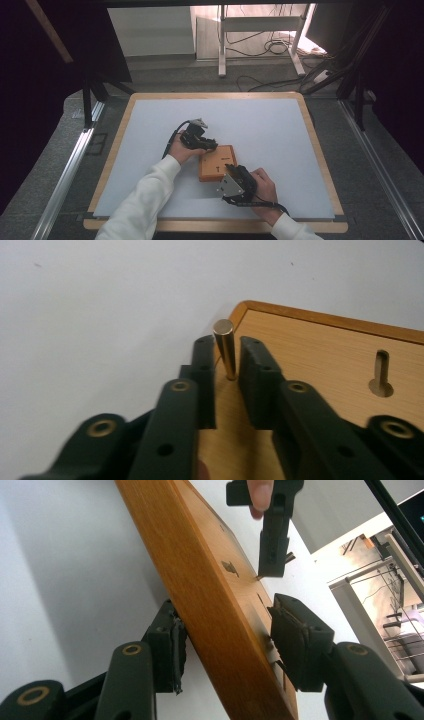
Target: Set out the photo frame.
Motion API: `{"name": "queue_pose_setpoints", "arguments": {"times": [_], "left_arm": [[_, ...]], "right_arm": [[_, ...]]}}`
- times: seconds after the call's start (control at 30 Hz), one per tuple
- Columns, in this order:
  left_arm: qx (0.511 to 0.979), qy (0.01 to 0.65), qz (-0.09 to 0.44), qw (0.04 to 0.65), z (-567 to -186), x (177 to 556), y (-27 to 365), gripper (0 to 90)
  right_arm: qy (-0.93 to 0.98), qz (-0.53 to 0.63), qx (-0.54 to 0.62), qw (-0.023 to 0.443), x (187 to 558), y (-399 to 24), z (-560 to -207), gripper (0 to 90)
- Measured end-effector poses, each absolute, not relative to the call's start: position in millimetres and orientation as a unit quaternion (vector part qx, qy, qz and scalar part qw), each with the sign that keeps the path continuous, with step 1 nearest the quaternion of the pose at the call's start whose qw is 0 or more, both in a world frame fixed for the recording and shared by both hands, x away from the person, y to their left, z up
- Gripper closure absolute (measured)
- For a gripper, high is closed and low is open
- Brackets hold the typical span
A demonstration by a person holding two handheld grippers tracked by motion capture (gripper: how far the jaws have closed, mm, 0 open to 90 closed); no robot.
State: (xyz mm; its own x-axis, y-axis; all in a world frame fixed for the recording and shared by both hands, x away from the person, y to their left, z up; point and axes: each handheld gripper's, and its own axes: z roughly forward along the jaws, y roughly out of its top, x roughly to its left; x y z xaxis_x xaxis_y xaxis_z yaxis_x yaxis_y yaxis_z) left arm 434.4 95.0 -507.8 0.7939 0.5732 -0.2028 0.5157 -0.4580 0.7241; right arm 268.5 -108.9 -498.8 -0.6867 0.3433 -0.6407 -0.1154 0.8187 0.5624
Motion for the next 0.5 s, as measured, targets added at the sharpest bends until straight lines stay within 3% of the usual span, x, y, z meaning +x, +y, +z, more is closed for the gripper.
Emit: {"name": "queue_pose_setpoints", "arguments": {"times": [0.2,0.5], "left_arm": [[0.843,0.318,0.089,0.426,-494.4,413.7,117.8,50.5],[0.843,0.313,0.091,0.428,-497.1,376.6,154.1,40.1]], "right_arm": [[0.871,0.293,0.064,0.389,269.1,-110.3,-497.1,50.1],[0.871,0.293,0.062,0.390,269.4,-110.6,-496.9,50.2]]}}
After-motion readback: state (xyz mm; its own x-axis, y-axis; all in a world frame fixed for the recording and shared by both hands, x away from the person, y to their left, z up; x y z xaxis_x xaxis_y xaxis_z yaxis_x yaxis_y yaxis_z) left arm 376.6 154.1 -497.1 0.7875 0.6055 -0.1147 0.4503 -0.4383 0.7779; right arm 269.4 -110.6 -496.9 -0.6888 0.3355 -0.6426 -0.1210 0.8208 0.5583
